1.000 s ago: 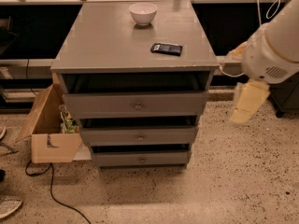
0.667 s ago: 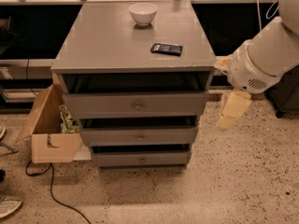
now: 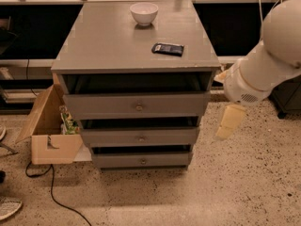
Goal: Open top drawer
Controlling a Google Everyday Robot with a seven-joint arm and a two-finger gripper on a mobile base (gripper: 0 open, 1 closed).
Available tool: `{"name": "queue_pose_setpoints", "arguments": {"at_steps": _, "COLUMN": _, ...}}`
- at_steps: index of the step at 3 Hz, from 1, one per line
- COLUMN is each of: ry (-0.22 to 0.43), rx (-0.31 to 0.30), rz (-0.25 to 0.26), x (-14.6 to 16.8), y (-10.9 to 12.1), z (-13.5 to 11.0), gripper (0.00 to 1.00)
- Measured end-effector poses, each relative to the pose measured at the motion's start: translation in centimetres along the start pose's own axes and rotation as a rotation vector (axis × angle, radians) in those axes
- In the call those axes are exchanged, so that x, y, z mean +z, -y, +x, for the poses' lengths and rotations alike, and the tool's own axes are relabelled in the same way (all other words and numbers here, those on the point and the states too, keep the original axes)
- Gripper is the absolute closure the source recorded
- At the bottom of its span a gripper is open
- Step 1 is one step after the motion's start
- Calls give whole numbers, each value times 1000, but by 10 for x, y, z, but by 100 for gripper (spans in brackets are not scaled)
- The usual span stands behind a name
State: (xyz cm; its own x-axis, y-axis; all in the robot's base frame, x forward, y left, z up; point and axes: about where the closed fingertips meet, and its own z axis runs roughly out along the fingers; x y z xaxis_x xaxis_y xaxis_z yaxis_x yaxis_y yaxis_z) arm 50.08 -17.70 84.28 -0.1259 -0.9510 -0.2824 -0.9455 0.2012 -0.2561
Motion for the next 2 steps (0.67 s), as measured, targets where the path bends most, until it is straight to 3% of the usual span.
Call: {"name": "queue_pose_setpoints", "arguments": {"at_steps": 2, "ry": -70, "rx": -26, "rz": 5, "x": 120, "y": 14, "z": 53, "gripper": 0}}
